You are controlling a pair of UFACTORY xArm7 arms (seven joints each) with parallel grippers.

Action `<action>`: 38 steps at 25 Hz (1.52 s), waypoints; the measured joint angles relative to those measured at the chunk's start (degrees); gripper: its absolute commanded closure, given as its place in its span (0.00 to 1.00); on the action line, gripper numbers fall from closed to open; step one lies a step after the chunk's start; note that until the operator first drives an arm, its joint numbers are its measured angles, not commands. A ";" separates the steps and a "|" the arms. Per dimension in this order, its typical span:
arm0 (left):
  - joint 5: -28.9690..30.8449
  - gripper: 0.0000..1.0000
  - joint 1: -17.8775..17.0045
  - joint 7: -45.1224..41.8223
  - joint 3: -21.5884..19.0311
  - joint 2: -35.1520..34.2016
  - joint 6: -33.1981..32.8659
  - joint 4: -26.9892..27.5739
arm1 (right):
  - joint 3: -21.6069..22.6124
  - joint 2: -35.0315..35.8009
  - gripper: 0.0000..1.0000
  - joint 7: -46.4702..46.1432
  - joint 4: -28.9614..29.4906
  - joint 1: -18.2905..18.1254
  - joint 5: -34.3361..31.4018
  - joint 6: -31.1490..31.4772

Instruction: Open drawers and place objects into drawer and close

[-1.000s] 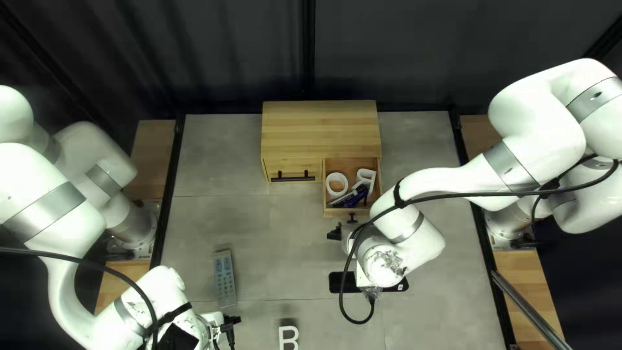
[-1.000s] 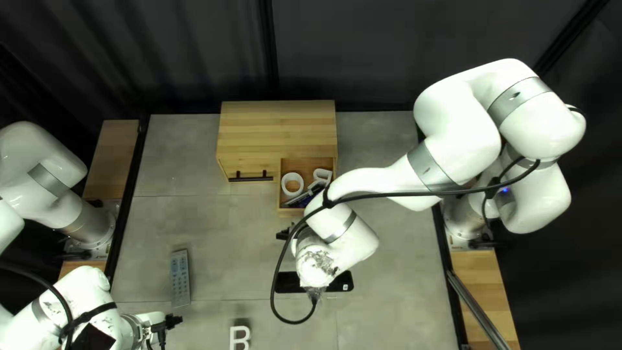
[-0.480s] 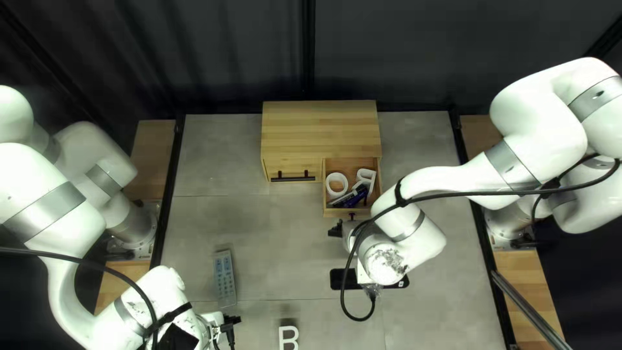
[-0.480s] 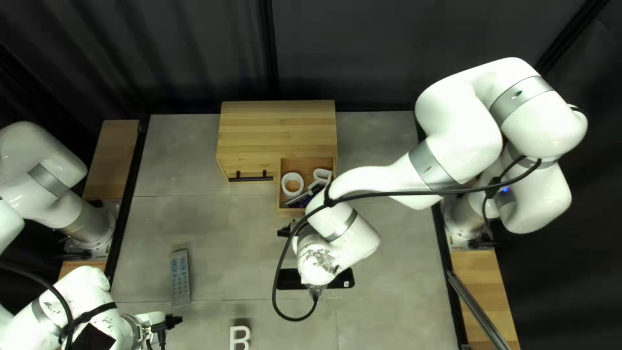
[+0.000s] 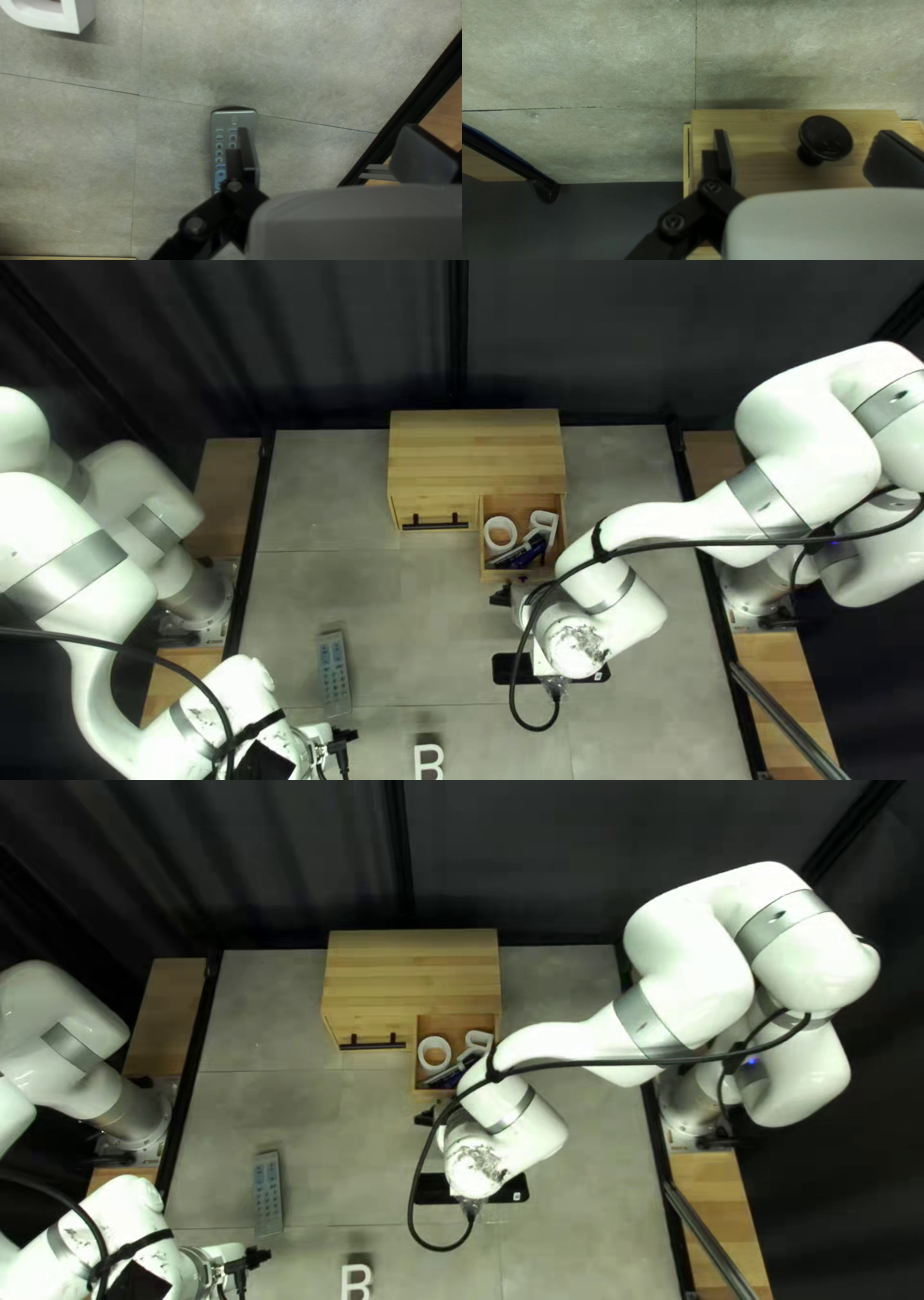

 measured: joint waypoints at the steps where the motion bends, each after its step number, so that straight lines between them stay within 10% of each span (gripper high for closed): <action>1: 0.00 0.00 0.00 0.00 0.00 0.00 0.00 0.00 | -0.01 0.04 0.00 0.00 -0.01 -0.01 -0.02 -0.06; 38: 0.00 0.00 0.00 0.00 0.00 0.00 0.00 0.00 | -1.15 -0.63 0.00 -2.61 -0.46 -1.39 -0.97 0.10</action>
